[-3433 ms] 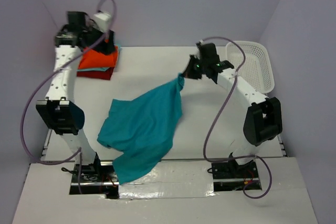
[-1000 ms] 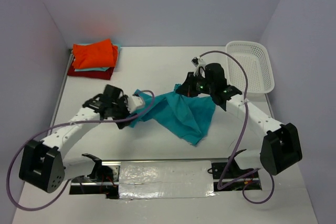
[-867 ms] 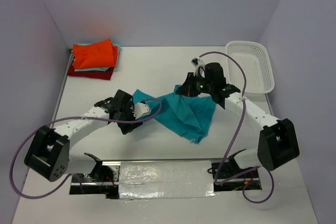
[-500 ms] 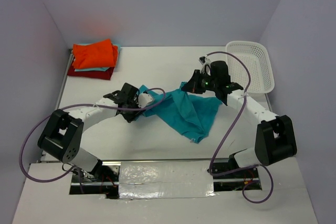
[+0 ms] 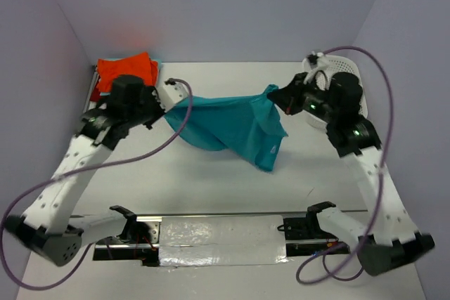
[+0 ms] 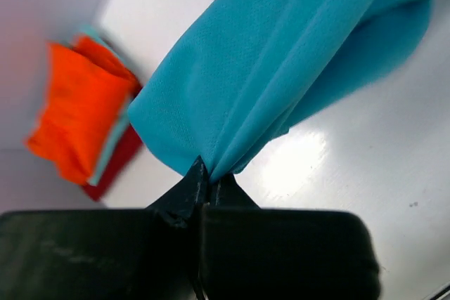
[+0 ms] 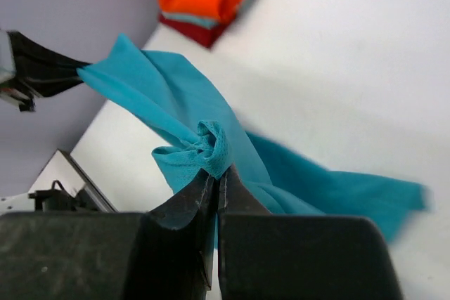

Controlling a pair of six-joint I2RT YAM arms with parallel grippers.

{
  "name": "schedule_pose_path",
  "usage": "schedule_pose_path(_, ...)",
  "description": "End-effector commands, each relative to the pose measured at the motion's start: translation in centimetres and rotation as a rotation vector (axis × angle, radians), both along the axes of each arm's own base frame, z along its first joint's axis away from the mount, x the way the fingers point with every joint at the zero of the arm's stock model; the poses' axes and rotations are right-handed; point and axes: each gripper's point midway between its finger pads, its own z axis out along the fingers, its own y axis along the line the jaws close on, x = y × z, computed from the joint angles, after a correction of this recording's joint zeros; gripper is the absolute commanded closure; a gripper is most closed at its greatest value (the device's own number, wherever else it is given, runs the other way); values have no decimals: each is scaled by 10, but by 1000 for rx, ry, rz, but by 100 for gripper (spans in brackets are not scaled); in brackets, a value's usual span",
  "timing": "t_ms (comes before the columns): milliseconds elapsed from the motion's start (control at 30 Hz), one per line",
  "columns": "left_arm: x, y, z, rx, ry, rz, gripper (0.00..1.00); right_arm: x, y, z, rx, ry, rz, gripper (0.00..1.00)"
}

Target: Fold and stack the t-shirts

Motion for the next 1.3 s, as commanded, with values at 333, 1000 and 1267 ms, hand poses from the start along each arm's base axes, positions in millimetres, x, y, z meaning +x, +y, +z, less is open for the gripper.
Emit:
schedule_pose_path(333, -131, 21, 180, -119, -288, -241, 100, -158, -39, 157, -17, -401, 50, 100)
schedule_pose_path(1000, 217, 34, -51, -213, 275, 209, 1, 304, -21, -66, -221, 145, -251, 15)
schedule_pose_path(1267, 239, 57, 10, -304, 15, 271, 0, 245, -73, 4, -98, 75, -447, 0)
